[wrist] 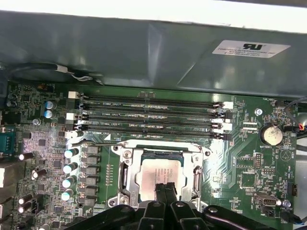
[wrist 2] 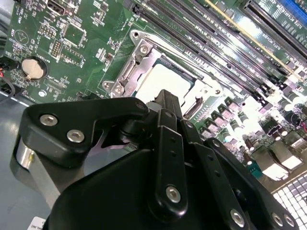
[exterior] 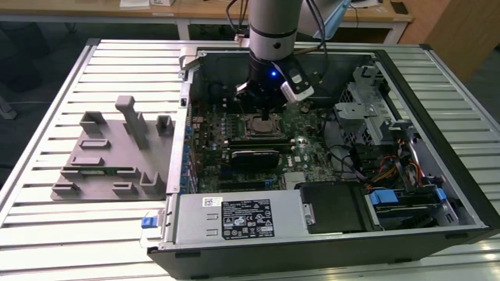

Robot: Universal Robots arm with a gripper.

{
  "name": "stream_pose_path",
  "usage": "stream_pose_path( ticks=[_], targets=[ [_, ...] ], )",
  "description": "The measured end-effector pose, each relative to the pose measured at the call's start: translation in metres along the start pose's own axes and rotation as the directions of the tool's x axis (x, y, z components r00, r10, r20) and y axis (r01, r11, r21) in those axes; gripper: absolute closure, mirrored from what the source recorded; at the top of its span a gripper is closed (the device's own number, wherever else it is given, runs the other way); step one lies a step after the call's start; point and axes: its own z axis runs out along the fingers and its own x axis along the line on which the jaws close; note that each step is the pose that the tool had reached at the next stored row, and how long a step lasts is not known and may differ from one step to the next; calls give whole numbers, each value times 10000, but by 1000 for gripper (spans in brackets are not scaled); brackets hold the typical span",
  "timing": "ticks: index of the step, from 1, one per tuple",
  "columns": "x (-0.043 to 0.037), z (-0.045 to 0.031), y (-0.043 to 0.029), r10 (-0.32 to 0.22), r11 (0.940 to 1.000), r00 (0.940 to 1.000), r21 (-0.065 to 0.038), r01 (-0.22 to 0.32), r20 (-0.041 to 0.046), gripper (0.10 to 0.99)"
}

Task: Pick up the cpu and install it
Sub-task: 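Install the first cpu locking lever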

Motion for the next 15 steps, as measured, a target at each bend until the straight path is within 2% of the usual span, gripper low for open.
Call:
stream_pose_path(
  ticks=[4, 15],
  targets=[
    [91, -3, 4, -2, 10000, 10000, -6, 2, 1, 980],
    [487, -15, 24, -1, 10000, 10000, -12, 2, 32, 980]
  ],
)
